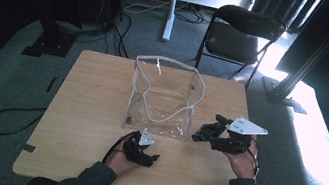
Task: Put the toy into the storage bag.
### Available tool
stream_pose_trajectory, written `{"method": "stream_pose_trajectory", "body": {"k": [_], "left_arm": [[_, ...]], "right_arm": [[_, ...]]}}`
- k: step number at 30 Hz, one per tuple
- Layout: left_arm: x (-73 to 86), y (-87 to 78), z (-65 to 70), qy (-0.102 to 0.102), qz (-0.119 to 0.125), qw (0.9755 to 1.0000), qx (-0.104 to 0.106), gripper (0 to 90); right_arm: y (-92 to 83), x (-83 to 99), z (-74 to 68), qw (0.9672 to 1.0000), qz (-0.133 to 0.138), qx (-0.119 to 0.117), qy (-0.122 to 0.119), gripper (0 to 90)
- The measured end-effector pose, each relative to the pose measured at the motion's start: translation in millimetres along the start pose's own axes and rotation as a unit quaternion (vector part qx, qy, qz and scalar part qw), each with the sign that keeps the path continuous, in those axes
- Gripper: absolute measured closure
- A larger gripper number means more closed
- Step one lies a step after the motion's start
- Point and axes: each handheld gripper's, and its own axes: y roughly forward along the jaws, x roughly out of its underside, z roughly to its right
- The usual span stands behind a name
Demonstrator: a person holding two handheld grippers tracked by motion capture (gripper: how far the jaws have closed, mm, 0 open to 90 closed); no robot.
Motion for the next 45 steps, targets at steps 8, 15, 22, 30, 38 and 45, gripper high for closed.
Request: {"method": "stream_pose_trajectory", "body": {"k": [8,15,22,30,38,45], "left_arm": [[0.0,0.0,-0.2,0.001,0.000,1.0000,-0.001,23.6],[0.0,0.0,-0.1,0.001,0.000,1.0000,-0.001,23.6],[0.0,0.0,-0.1,0.001,0.000,1.0000,-0.001,23.6],[0.0,0.0,-0.1,0.001,0.000,1.0000,-0.001,23.6],[0.0,0.0,-0.1,0.001,0.000,1.0000,-0.001,23.6],[0.0,0.0,-0.1,0.000,0.000,1.0000,-0.001,23.6]], "right_arm": [[-1.3,-5.5,3.2,1.0000,0.004,0.003,-0.004,24.6],[-1.6,-10.2,4.8,1.0000,0.005,0.004,-0.006,24.6],[-2.3,-15.1,6.4,0.9999,0.009,0.006,-0.008,24.6],[-2.1,-19.8,8.6,0.9999,0.011,0.008,-0.010,24.6],[-2.3,-25.4,12.8,0.9997,0.013,0.012,-0.014,24.6],[-1.8,-28.3,15.7,0.9997,0.015,0.013,-0.013,24.6]]}}
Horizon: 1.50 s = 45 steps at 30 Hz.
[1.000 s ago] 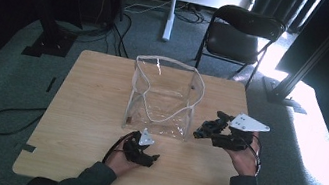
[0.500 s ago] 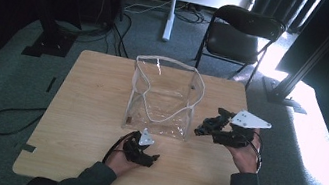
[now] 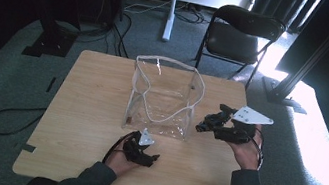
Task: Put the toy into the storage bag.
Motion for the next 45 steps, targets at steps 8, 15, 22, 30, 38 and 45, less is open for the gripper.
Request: {"method": "stream_pose_trajectory", "body": {"k": [8,15,22,30,38,45], "left_arm": [[0.0,-0.1,-0.1,0.000,-0.001,1.0000,0.000,23.6],[0.0,0.0,0.0,0.000,0.000,1.0000,0.000,23.6],[0.0,0.0,0.0,0.000,0.000,1.0000,0.000,23.6],[0.0,0.0,0.0,0.000,0.000,1.0000,0.000,23.6],[0.0,-0.1,0.0,0.000,-0.001,1.0000,0.000,23.6],[0.0,0.0,0.0,0.000,0.000,1.0000,0.000,23.6]], "right_arm": [[0.0,-3.0,2.8,1.0000,-0.001,0.003,-0.001,24.6],[-1.3,-6.8,5.3,1.0000,0.002,0.005,-0.002,24.6],[-2.8,-10.4,8.1,0.9999,0.005,0.009,-0.002,24.6],[-3.8,-14.8,10.0,0.9999,0.006,0.010,-0.004,24.6],[-6.3,-24.3,12.0,0.9998,0.012,0.012,-0.009,24.6],[-5.7,-27.3,12.7,0.9998,0.017,0.010,-0.008,24.7]]}}
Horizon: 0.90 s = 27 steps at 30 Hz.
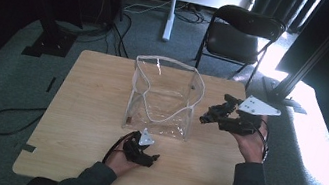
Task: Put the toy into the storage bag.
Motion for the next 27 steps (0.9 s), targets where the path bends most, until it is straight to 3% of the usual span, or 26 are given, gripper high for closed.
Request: {"method": "stream_pose_trajectory", "body": {"k": [27], "left_arm": [[0.0,0.0,0.0,0.000,0.000,1.0000,0.000,23.6]], "right_arm": [[0.9,-15.5,10.2,0.9999,0.006,0.009,-0.003,24.7]]}}
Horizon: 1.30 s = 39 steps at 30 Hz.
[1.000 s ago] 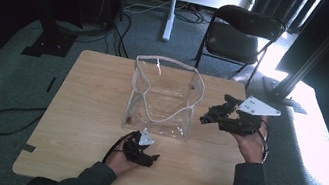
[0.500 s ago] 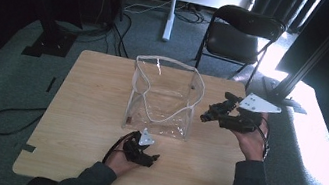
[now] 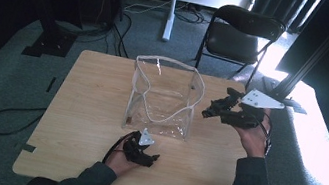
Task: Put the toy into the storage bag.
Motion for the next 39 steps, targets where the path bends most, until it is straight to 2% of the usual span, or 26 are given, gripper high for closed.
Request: {"method": "stream_pose_trajectory", "body": {"k": [31,39], "left_arm": [[-0.1,-0.1,-0.1,0.000,-0.001,1.0000,0.001,23.6],[-0.1,-0.1,0.0,0.000,-0.001,1.0000,0.000,23.6]], "right_arm": [[2.2,-21.5,5.8,0.9998,0.018,0.006,-0.009,24.7],[4.0,-38.2,9.7,0.9995,0.025,0.008,-0.016,24.7]]}}
